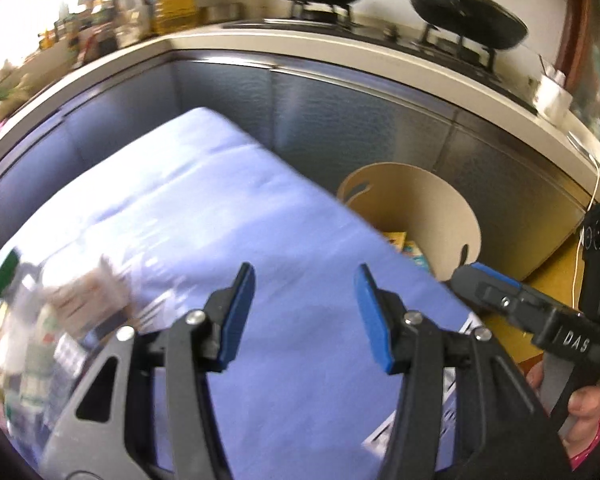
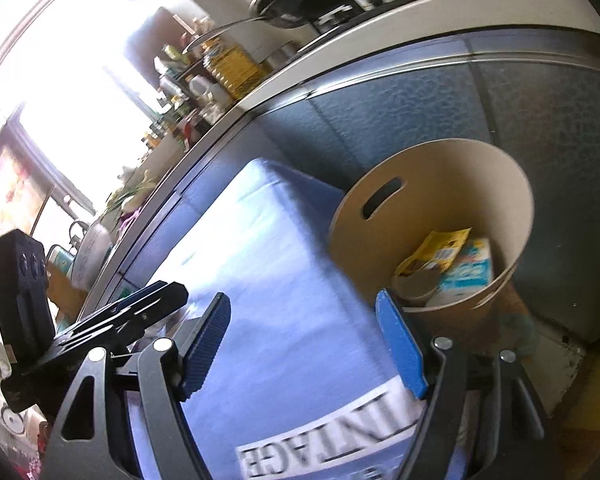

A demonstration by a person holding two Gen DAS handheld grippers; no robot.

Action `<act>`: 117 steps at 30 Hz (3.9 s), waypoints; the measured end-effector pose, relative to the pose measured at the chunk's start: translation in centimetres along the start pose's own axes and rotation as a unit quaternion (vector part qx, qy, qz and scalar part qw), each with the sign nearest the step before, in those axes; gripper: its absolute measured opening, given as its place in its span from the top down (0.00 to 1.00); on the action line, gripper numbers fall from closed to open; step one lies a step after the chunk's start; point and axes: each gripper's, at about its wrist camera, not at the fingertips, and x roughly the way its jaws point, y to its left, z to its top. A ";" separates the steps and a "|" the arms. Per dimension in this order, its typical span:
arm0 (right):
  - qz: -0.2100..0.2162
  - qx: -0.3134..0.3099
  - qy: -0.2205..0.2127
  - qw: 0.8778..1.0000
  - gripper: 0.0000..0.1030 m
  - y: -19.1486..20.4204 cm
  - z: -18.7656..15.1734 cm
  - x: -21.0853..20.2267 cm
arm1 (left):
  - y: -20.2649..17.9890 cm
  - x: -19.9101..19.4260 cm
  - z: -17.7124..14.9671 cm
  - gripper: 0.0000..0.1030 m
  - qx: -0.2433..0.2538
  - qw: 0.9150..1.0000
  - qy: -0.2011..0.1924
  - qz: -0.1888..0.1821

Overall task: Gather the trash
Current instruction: 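Move both tools back to the remaining trash on the table, then grasp the clear plastic bottle with the left tool while the right tool grasps the milk carton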

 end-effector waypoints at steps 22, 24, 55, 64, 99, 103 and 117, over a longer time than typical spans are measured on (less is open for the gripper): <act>0.060 -0.130 0.099 0.985 0.29 16.4 -7.0 4.9 | 13.9 -12.0 -12.4 0.52 -0.110 0.987 -0.054 0.103; 0.067 -0.143 0.111 0.981 0.29 17.8 -7.9 5.6 | 15.1 -12.5 -13.6 0.52 -0.123 0.985 -0.052 0.111; 0.092 -0.166 0.192 0.963 0.29 25.5 -12.9 11.0 | 25.1 -14.3 -18.4 0.39 -0.176 0.971 -0.063 0.149; 0.083 -0.097 0.183 0.975 0.29 23.9 -10.6 11.8 | 24.7 -9.7 -16.0 0.39 -0.137 0.979 -0.030 0.145; 0.048 -0.049 0.205 0.976 0.21 24.3 -10.6 15.7 | 22.2 -16.8 -21.2 0.20 -0.125 0.975 -0.044 0.179; 0.002 -0.074 0.202 0.977 0.21 25.7 -10.3 17.4 | 21.4 -15.3 -20.9 0.16 -0.104 0.975 -0.029 0.193; -0.020 -0.254 0.196 0.947 0.26 24.5 -10.5 13.2 | 22.6 -16.3 -24.6 0.46 -0.159 0.979 -0.008 0.131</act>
